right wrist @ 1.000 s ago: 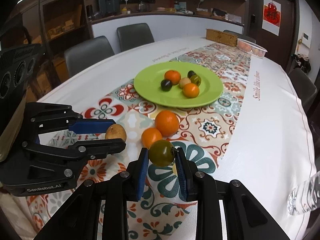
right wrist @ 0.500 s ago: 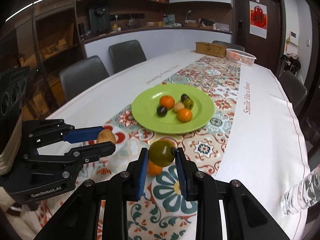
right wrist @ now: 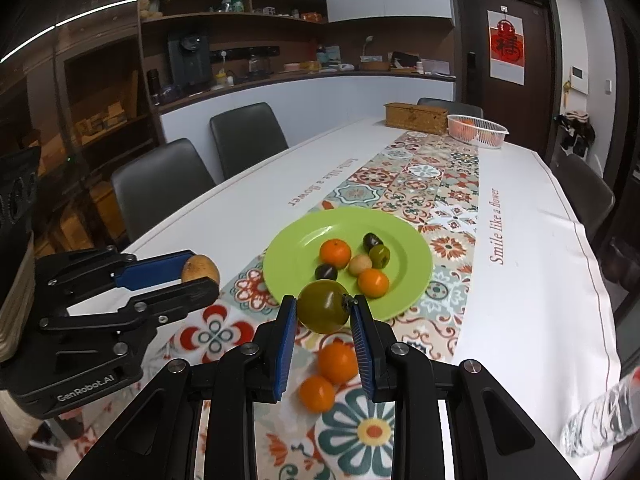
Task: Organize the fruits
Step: 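Lower both fruits onto the green plate and open both tools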
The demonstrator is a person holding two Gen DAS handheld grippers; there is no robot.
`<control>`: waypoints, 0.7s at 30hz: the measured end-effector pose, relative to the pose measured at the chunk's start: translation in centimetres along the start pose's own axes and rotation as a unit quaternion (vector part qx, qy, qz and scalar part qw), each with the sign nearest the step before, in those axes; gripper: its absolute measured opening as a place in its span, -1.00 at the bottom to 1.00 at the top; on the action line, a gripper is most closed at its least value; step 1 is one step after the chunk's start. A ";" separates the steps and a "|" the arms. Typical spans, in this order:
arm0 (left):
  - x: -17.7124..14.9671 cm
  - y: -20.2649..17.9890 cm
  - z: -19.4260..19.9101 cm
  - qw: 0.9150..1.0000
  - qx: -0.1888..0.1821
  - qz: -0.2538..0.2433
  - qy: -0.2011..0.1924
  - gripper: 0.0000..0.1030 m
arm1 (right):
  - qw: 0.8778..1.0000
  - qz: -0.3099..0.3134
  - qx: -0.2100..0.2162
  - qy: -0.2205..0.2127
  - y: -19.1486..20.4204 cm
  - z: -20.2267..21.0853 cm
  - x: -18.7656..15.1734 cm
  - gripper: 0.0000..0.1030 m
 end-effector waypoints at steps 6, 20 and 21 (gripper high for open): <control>0.6 2.0 -1.4 1.000 0.001 0.005 0.002 -0.48 | 1.000 -0.008 -0.005 0.007 0.1 -1.8 1.3 -0.45; 0.8 5.7 -6.2 0.999 -0.019 0.023 0.019 -0.48 | 0.999 -0.030 -0.020 0.037 -0.2 -6.5 2.2 -0.45; 0.8 6.0 -6.6 0.999 -0.020 0.025 0.021 -0.48 | 0.999 -0.032 -0.021 0.038 -0.2 -6.8 2.3 -0.45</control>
Point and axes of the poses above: each gripper's, at about its wrist camera, not at the fingertips, and z roughly against the way its jaws point, y to its left, x to its top, the point moved 9 cm from there along -z, roughly the way its jaws point, and after that the axes turned 14 degrees about -z, right-handed, at the moved point
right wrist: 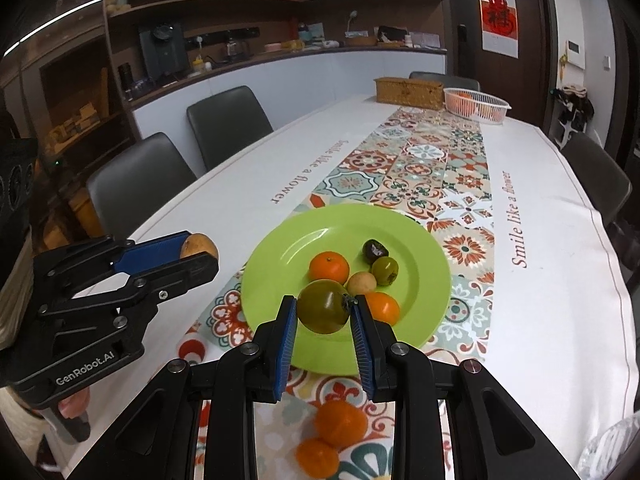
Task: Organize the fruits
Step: 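Lower both fruits onto the green plate and open both tools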
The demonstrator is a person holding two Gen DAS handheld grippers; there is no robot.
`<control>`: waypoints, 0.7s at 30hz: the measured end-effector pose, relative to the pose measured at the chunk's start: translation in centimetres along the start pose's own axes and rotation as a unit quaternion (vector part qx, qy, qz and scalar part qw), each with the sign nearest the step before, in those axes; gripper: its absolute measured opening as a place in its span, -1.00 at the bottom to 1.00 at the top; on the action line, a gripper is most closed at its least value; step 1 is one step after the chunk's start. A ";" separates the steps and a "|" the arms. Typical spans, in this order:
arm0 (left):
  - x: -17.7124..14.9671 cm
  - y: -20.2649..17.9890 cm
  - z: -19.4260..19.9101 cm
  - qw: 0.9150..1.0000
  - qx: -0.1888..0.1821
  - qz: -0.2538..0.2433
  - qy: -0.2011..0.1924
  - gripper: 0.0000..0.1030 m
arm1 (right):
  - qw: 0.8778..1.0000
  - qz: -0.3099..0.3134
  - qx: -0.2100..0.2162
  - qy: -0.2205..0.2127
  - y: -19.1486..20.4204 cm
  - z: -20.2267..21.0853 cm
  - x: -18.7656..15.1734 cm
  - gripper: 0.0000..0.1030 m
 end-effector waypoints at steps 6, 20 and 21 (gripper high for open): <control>-0.6 1.1 -3.1 1.000 -0.017 0.012 0.020 -0.48 | 1.000 -0.007 -0.009 0.014 -0.4 -2.2 0.2 -0.45; -1.9 1.5 -7.5 0.998 -0.028 0.002 0.061 -0.29 | 0.998 -0.016 -0.028 0.049 -1.4 -6.2 -0.5 -0.43; -1.9 1.5 -7.4 0.998 -0.026 0.001 0.062 -0.26 | 0.998 -0.016 -0.030 0.049 -1.5 -6.2 -0.5 -0.39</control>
Point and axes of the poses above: each gripper's, at about its wrist camera, not at the fingertips, and z roughly against the way its jaws point, y to its left, x to its top, the point moved 9 cm from there along -z, roughly the way its jaws point, and after that the axes turned 14 degrees about -z, right-handed, at the moved point
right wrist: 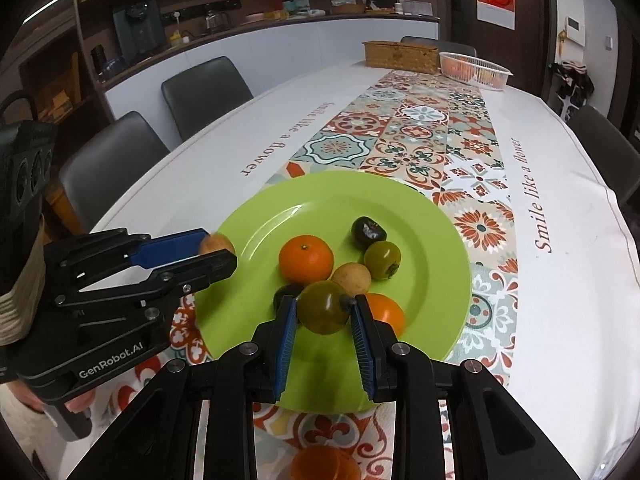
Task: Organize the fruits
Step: 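Lower both fruits onto the green plate and open both tools, then withdraw both open tools from the plate toward the two tangerines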
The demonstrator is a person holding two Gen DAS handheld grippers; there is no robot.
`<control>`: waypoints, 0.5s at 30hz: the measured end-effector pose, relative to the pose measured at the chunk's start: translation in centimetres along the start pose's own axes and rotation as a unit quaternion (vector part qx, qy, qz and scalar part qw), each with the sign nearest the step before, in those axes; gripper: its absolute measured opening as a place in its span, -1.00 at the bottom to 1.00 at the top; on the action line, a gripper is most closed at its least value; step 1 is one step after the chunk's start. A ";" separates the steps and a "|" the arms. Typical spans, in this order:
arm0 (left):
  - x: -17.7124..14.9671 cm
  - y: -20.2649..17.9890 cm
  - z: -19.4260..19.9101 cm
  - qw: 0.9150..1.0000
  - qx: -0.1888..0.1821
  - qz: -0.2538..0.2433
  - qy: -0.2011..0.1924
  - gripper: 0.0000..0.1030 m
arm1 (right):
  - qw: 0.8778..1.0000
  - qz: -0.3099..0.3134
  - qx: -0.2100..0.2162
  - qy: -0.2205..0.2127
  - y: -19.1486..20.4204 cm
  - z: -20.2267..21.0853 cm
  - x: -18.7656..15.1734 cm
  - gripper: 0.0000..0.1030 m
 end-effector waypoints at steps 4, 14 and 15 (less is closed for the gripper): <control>-0.2 0.3 0.9 1.000 0.017 0.002 0.001 -0.25 | 1.000 -0.004 -0.006 -0.003 -0.2 0.3 0.1 -0.31; 0.2 -0.9 6.4 0.998 0.058 -0.022 -0.025 -0.14 | 0.999 0.019 -0.009 -0.041 0.6 4.8 -0.5 -0.31; 0.2 -1.1 6.9 0.998 0.059 -0.021 -0.026 -0.13 | 0.999 0.021 -0.008 -0.046 0.9 5.4 -0.6 -0.31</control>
Point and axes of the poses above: each gripper's, at about its wrist camera, not at the fingertips, and z roughly against the way its jaws point, y to its left, x to its top, the point moved 9 cm from there along -z, roughly the way its jaws point, and after that the axes turned 14 degrees about -z, right-handed, at the moved point
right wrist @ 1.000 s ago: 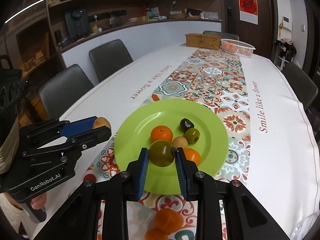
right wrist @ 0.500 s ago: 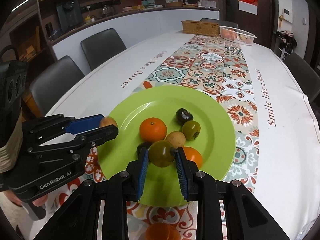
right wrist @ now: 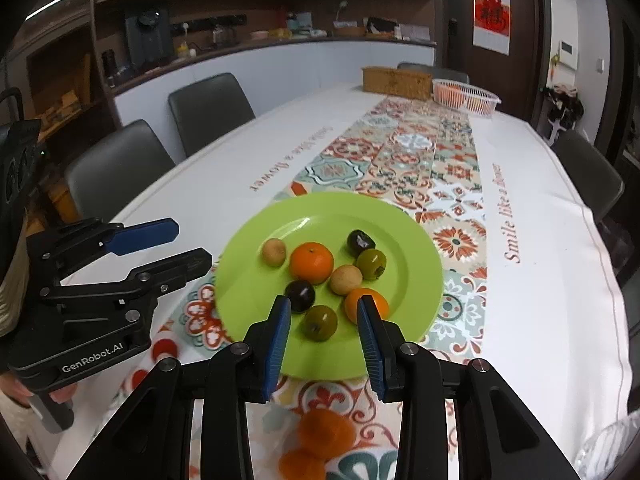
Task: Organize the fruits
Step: 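Withdraw both open tools from the plate toward the two tangerines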
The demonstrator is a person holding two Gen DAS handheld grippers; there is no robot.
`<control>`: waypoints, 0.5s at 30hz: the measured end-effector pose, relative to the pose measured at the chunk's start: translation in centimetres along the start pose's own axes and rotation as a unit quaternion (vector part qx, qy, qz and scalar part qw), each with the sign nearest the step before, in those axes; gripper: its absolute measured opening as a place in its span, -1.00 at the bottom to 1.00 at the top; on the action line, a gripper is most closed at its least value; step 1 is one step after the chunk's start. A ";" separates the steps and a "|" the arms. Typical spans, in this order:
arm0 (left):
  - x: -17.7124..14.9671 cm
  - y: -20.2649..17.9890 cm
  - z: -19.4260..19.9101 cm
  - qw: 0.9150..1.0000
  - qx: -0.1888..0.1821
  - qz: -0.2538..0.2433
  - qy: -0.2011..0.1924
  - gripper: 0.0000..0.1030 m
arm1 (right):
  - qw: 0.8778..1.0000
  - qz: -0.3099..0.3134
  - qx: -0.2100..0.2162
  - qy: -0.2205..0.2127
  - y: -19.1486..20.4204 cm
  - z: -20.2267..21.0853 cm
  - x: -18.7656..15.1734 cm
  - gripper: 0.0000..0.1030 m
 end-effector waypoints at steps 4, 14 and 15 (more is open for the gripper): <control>0.2 -0.6 2.2 1.000 0.006 0.001 -0.009 -0.09 | 1.000 0.001 0.006 -0.009 0.6 2.3 -0.4 -0.31; -1.7 -2.1 5.6 1.000 0.014 0.009 -0.017 0.22 | 1.000 -0.006 -0.004 -0.007 0.7 5.0 -3.0 -0.31; -2.1 -2.4 5.7 1.000 0.012 0.011 -0.015 0.22 | 1.000 -0.011 -0.003 -0.003 0.7 5.1 -3.5 -0.30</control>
Point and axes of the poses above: each gripper's, at about its wrist camera, not at the fingertips, and z roughly against the way its jaws point, y to its left, x to its top, the point moved 9 cm from there along -z, roughly the way its jaws point, and after that the axes turned 14 degrees about -z, right-handed, at the moved point
